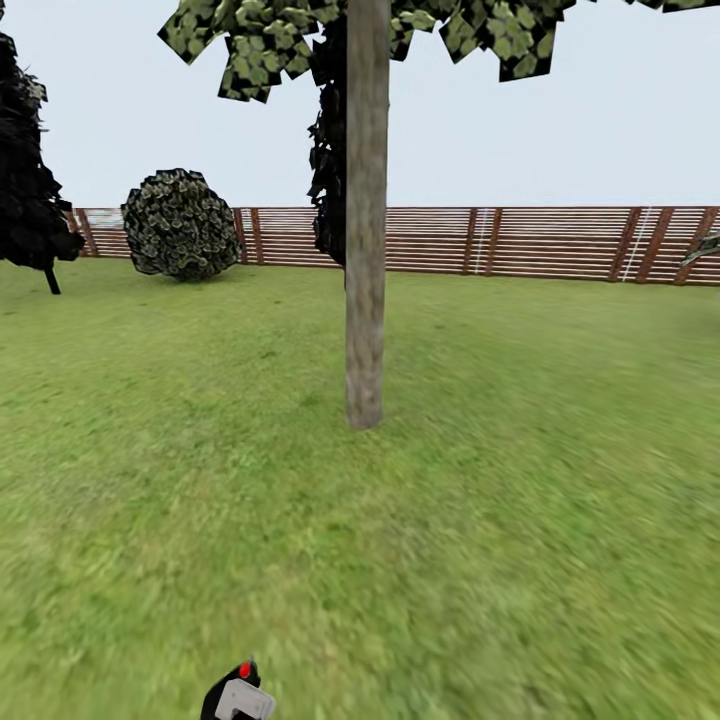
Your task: In the garden, pick up the pesticide atomizer on the floor and spray pesticide onto both trees until each tree trunk is fully covered.
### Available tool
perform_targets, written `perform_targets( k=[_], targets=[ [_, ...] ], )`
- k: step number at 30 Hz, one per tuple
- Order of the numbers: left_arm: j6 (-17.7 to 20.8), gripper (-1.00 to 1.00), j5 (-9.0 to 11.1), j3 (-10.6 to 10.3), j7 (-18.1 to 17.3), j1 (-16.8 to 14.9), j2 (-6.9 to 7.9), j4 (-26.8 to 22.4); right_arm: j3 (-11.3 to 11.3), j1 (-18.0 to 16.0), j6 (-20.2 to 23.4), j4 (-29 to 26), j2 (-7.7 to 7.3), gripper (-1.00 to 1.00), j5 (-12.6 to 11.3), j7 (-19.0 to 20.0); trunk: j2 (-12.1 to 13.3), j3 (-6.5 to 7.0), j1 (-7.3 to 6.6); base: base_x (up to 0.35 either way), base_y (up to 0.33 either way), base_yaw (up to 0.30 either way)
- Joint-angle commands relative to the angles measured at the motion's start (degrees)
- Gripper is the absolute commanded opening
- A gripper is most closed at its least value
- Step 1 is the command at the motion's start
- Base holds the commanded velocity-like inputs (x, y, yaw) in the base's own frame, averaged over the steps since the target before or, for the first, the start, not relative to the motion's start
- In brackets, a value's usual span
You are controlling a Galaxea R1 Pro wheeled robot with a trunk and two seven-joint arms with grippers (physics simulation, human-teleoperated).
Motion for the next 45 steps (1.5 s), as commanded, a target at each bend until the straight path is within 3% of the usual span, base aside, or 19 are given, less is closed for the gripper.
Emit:
perform_targets(
  k=[1, 45],
  targets=[
    [-0.17, -1.0, 0.01, -0.35, 0.13, -0.04, 0.04, 0.01, 0.05, -0.05, -0.24, 0.04, 0.0, 1.0, -0.52, 0.17, -0.02, -0.06, 0.03, 0.35, 0.077, 0.0],
    [-0.21, -1.0, 0.01, -0.22, 0.16, -0.04, 0.04, 0.01, 0.05, -0.05, -0.24, 0.09, 0.0, 1.0, -0.44, 0.21, -0.02, -0.06, 0.03, 0.348, 0.048, 0.0]
  ],
)
